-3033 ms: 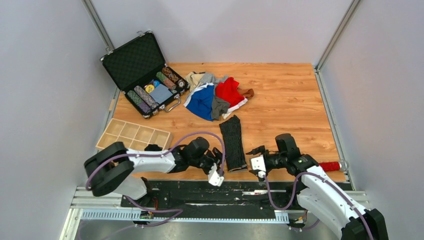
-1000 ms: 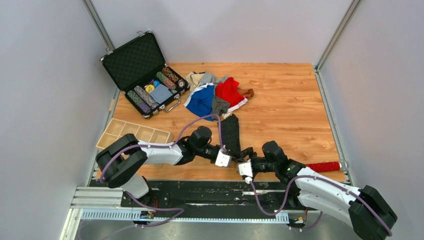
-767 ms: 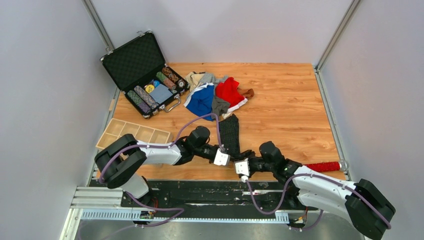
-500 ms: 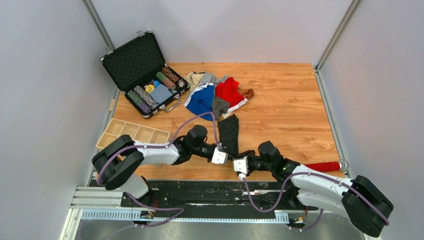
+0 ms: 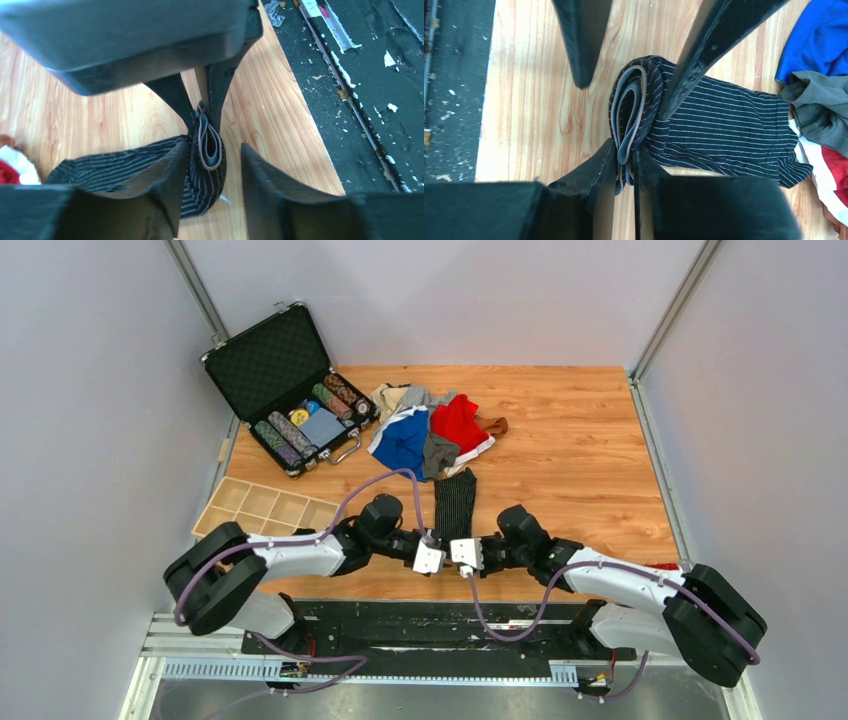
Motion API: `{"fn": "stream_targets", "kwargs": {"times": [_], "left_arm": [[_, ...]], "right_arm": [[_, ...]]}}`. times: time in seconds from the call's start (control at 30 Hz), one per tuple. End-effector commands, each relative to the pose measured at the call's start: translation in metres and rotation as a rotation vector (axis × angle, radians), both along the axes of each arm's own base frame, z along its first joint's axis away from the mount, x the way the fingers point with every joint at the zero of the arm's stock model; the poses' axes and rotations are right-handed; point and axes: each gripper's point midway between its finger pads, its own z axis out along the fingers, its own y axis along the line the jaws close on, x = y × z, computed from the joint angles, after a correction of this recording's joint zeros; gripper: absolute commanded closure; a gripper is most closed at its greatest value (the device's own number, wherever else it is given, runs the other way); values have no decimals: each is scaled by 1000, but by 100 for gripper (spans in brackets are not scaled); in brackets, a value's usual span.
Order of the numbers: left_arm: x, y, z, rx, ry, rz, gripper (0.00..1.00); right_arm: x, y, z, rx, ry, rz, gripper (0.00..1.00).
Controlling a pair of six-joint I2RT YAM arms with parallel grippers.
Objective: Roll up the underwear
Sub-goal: Roll the underwear to the center of the board.
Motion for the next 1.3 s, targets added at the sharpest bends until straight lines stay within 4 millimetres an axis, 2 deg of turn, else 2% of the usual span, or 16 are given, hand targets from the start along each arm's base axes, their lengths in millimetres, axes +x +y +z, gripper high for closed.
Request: {"fn": "stream_targets", "kwargs": {"times": [0.0, 0.03, 0.1, 0.2, 0.3, 0.33, 0.43, 0.5, 0.63, 0.73, 0.8, 0.9, 1.1, 1.27], "left_arm": [[5, 15, 25, -33, -108, 65, 43], [7, 22, 24, -19, -125, 93, 31], [4, 36, 31, -2, -152, 120, 24], [-5, 62, 40, 36, -175, 158, 23], [-10, 85, 42, 79, -187, 207, 23], [-13, 91, 49, 67, -198, 217, 22], [-17, 102, 55, 69, -204, 241, 22], [-23, 109, 51, 91, -186, 236, 22], [-34, 114, 35, 142, -183, 173, 26], [-26, 120, 17, 191, -272, 161, 27], [-21, 121, 11, 199, -308, 163, 27], [-23, 120, 13, 193, -319, 147, 27], [-22, 113, 35, 125, -359, 137, 27], [-27, 101, 45, 87, -369, 71, 28]], "right_arm": [[-20, 4, 18, -23, 155, 46, 91], [-29, 5, 23, -22, 190, 77, 94], [-44, 6, 31, -29, 272, 120, 99], [-61, 4, 29, -73, 416, 151, 100], [-71, -2, 21, -128, 553, 160, 100], [-74, -3, 18, -154, 583, 170, 100], [-69, -1, 11, -203, 623, 167, 100], [-61, 4, 11, -213, 607, 168, 100], [-52, 10, 11, -238, 568, 217, 100], [-52, 10, 8, -300, 621, 247, 99], [-51, 14, 9, -330, 665, 265, 98], [-52, 18, 5, -388, 771, 279, 98], [-48, 24, -17, -497, 1023, 226, 100], [-43, 22, -41, -542, 1106, 174, 100]]}}
